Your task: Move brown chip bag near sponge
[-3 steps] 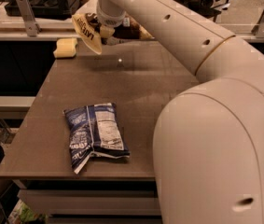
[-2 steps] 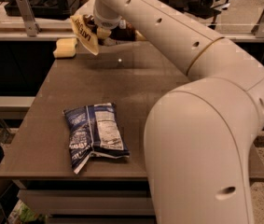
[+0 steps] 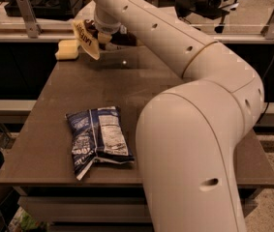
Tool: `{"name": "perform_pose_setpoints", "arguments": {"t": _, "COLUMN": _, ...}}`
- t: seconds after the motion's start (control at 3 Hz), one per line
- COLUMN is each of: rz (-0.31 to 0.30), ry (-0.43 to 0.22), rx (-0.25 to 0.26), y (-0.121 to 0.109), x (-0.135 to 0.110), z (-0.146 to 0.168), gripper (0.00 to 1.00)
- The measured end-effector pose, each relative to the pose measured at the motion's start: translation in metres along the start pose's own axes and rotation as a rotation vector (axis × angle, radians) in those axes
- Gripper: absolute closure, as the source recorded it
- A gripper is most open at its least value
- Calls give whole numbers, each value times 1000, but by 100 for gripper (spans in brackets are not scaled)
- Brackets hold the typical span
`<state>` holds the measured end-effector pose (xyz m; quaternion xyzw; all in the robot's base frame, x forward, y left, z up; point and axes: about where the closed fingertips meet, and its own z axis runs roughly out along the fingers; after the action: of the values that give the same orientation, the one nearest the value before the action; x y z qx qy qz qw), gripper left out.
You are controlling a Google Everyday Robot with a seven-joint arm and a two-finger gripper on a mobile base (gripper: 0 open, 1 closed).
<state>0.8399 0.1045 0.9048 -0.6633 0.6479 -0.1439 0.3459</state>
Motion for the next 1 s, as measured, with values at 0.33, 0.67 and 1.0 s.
{"name": "perform_pose_setpoints", "arguments": {"t": 0.33, "rz": -1, "ry": 1, "rx": -4, "y": 2, "x": 0, "z": 2, "gripper": 84}}
{"name": "perform_pose_setpoints", "arguments": {"t": 0.67, "rz": -2, "ry": 2, "rx": -8, "y": 4, "x": 0, "z": 5, "gripper": 59}}
{"name": "perform_pose_setpoints", "arguments": {"t": 1.0, "rz": -3, "ry": 3, "rx": -12, "y": 6, "x": 0, "z": 8, "gripper": 37}}
